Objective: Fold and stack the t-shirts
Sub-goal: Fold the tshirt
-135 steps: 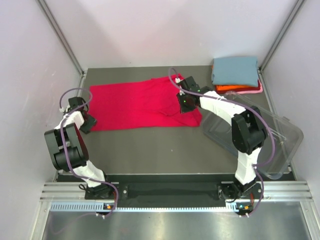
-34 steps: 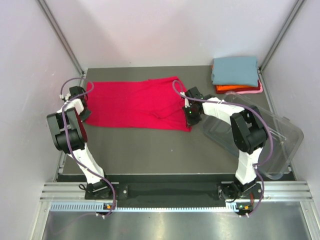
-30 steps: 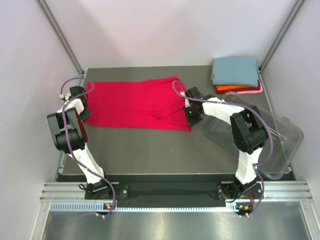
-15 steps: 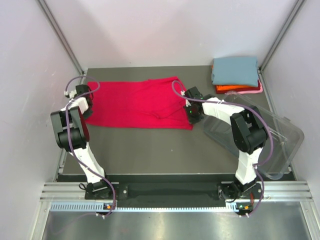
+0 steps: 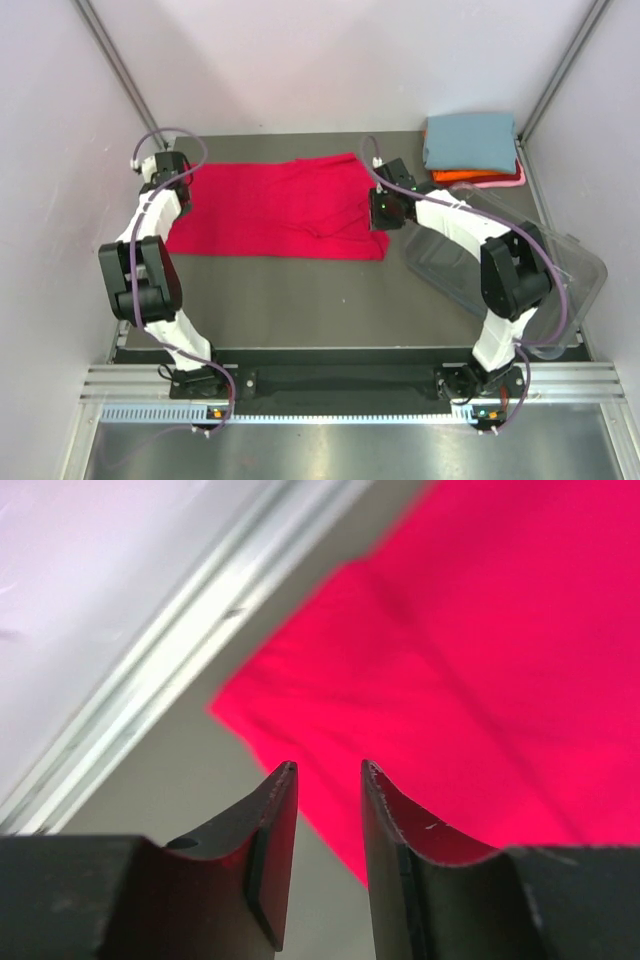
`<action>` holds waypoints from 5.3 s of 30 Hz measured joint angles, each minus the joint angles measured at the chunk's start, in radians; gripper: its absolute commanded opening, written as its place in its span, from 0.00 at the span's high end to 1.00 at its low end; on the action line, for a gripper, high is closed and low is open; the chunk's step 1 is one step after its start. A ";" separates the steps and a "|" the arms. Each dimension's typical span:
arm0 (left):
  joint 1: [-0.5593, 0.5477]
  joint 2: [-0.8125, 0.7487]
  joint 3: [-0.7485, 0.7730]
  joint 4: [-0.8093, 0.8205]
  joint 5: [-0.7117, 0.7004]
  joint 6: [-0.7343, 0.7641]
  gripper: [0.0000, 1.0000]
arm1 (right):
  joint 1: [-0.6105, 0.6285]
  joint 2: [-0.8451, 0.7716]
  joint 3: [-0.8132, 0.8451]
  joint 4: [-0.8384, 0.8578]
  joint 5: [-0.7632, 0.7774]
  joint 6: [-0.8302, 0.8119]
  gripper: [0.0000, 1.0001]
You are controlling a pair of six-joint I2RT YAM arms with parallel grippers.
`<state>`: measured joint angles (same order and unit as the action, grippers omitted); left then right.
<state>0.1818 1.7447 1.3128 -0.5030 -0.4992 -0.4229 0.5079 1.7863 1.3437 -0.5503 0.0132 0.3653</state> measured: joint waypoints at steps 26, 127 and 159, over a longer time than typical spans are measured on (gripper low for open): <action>-0.498 0.004 -0.182 0.349 0.747 -0.205 0.54 | -0.039 0.254 0.151 0.243 0.032 0.419 0.59; -0.507 0.180 -0.048 0.289 0.615 -0.438 0.99 | -0.090 0.385 0.135 0.690 -0.207 0.617 1.00; 0.106 -0.141 -0.214 0.141 0.664 -0.286 0.55 | -0.031 0.124 0.132 0.135 -0.027 0.190 0.59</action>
<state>0.2874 1.6039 1.0992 -0.3622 0.1646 -0.7086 0.4770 1.9102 1.4757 -0.4149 -0.0139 0.5552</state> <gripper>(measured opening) 0.419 0.402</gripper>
